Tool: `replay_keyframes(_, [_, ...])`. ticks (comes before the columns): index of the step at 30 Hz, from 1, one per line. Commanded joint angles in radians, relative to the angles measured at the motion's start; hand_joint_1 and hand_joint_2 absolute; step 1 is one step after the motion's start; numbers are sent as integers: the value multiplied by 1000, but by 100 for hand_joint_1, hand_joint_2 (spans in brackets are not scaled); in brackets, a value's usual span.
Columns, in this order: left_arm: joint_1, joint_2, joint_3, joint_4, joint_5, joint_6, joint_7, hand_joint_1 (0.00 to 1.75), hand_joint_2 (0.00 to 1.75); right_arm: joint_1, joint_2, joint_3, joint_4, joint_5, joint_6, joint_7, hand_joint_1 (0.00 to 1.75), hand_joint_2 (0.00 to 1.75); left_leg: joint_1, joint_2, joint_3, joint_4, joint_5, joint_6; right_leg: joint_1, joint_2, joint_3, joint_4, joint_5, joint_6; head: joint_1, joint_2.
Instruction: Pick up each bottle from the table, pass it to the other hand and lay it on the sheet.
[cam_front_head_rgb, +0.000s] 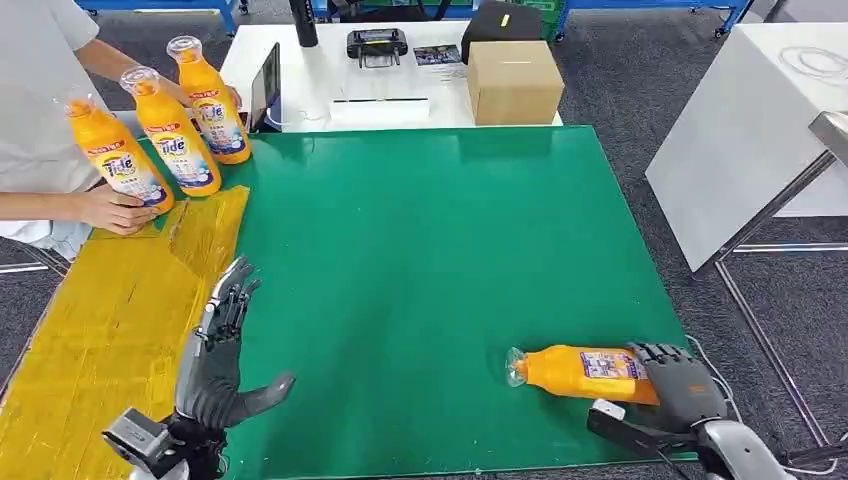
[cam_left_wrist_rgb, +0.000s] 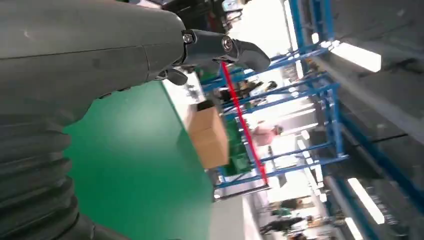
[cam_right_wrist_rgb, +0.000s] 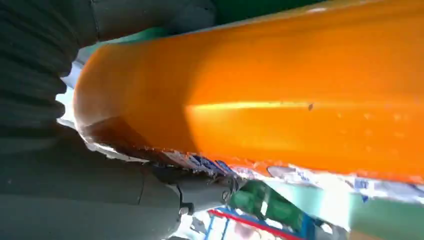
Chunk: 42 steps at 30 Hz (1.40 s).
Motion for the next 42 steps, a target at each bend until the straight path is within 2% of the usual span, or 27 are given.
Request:
replay_keyframes(1, [-74, 14, -67, 138, -77, -36, 94, 0, 175, -70, 245, 21, -16, -46, -165, -80, 166, 175, 2, 0, 3, -4, 1, -2, 3, 1, 3, -4, 1, -2, 0, 0])
replay_keyframes(4, [-79, 22, -81, 144, -86, -42, 115, 0, 175, -67, 269, 0, -31, -72, -196, -99, 169, 175, 2, -1, 0, -2, 1, -2, 2, -1, 0, -1, 0, -2, 0, 0])
replay_keyframes(5, [-91, 38, -110, 161, -99, -70, 162, 0, 175, -65, 313, -26, -51, -153, -214, -142, 171, 175, 3, 0, -1, -2, 1, -2, 3, 1, 0, -2, 1, -2, 0, 0])
replay_keyframes(6, [-102, 51, -134, 180, -110, -87, 190, 0, 175, -63, 347, -39, -83, -223, -213, -173, 164, 175, 2, -1, -1, -2, 1, -2, 2, 0, 0, -1, 0, -1, -1, 0])
replay_keyframes(7, [-125, 67, -178, 217, -126, -101, 209, 0, 175, -60, 403, -52, -151, -375, -196, -246, 164, 175, 2, -2, -1, -2, 1, -1, 2, -1, -1, -1, 0, -1, 0, 0])
replay_keyframes(12, [-156, 53, -226, 252, -118, -99, 211, 0, 175, -68, 434, -35, -215, -397, -204, -233, 169, 175, 2, -1, -4, -1, 1, -2, 2, 0, -3, 0, 0, -2, -1, 0])
replay_keyframes(14, [-168, 61, -251, 249, -95, -117, 214, 0, 175, -75, 458, -50, -213, -418, -253, -269, 175, 175, 2, -2, -4, -1, 1, -1, 2, -2, -3, 0, 0, -1, 0, 0])
replay_keyframes(18, [-219, 59, -318, 270, -72, -115, 237, 0, 175, -111, 531, -42, -206, -582, -273, -325, 175, 175, 2, -3, -5, -1, 1, -1, 1, -2, -4, 1, 0, -2, 0, 0])
replay_keyframes(21, [-248, 56, -332, 298, -42, -102, 256, 0, 175, -134, 566, -3, -170, -709, -216, -344, 175, 175, 2, -2, -6, -1, 1, -1, 1, -1, -4, 0, 0, -2, 0, 0])
replay_keyframes(26, [-286, 39, -320, 351, 31, -127, 265, 0, 175, -209, 611, 144, 12, -909, 43, -328, 175, 175, 2, 0, -5, -2, 1, -1, 2, 1, -3, 0, 0, -1, 0, 0])
replay_keyframes(29, [-307, 24, -311, 372, 91, -149, 277, 0, 175, -257, 643, 241, 158, -949, 122, -315, 175, 175, 3, 2, -2, -3, 1, -2, 3, 3, -2, -2, 1, -2, 0, 0])
replay_keyframes(35, [-321, 18, -315, 368, 158, -174, 286, 0, 175, -309, 666, 365, 310, -969, 171, -315, 175, 175, 3, 0, -4, -2, 1, -2, 3, 1, -3, 0, 0, -1, 0, 0])
replay_keyframes(42, [-333, 10, -301, 372, 205, -164, 307, 0, 175, -339, 667, 437, 381, -964, 178, -313, 175, 175, 3, -2, -5, -2, 2, -2, 3, -1, -3, 0, 0, -2, 1, 0])
